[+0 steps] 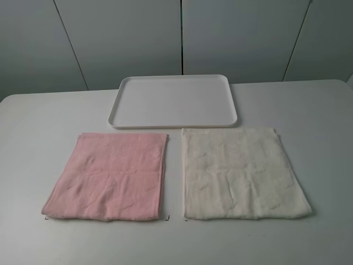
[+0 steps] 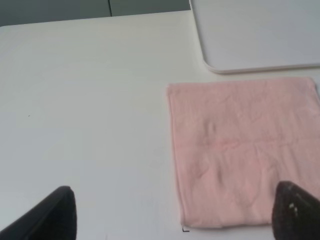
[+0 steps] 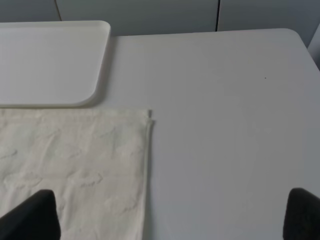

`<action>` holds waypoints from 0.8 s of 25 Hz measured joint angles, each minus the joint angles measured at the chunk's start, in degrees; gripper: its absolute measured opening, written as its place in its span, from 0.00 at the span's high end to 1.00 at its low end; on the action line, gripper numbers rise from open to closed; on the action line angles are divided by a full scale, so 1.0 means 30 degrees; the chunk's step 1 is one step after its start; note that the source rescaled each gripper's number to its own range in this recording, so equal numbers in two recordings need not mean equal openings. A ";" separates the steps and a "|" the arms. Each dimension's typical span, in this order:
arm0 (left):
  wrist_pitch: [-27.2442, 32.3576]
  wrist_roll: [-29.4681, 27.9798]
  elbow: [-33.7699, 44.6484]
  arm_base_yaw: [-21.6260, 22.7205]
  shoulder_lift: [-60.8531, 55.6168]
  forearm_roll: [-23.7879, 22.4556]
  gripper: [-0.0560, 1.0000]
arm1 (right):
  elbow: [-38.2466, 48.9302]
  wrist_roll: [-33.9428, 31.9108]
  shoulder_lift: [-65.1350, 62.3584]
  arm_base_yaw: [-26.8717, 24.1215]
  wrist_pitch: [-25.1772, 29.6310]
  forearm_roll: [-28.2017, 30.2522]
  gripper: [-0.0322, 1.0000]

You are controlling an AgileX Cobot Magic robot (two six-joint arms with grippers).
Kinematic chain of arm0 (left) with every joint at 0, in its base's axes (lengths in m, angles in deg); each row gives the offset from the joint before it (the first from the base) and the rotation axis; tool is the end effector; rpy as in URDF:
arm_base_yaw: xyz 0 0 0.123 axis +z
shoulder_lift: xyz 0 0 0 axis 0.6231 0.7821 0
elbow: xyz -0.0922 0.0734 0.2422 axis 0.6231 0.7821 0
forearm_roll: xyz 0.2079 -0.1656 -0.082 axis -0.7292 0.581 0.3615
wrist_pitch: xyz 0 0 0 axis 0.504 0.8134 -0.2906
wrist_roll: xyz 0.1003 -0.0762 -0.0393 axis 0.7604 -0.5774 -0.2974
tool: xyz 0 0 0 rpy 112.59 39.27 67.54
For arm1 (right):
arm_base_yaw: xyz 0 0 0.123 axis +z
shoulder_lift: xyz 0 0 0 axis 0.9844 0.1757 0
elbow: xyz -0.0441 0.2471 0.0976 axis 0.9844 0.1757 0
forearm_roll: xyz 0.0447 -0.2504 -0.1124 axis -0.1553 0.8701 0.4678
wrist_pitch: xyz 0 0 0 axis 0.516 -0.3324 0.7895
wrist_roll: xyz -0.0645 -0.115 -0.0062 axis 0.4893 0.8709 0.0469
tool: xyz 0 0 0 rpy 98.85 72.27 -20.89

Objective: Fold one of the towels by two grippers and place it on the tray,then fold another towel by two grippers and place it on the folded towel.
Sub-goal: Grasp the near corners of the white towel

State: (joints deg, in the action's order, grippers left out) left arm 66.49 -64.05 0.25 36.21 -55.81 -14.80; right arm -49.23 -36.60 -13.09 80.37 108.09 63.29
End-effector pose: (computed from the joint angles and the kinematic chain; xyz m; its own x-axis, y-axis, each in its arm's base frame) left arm 0.0674 -0.0096 0.2725 -0.4680 0.0293 -0.8832 0.0913 0.9957 -0.0153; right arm 0.0672 0.0006 0.2714 -0.4754 0.0293 -0.8793 0.0074 0.9995 0.0293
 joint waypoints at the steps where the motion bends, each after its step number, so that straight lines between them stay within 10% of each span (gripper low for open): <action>1: 0.0000 0.0000 0.0000 0.0000 0.0000 0.0000 0.00 | 0.0000 0.0000 0.0000 0.0000 0.0000 0.0000 0.03; 20: 0.0000 0.0000 0.0000 0.0000 0.0000 0.0000 0.00 | 0.0000 0.0000 0.0000 0.0000 0.0000 0.0000 0.03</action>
State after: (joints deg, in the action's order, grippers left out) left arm 66.49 -64.05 0.25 36.21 -55.81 -14.80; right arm -49.23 -36.60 -13.09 80.37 108.09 63.29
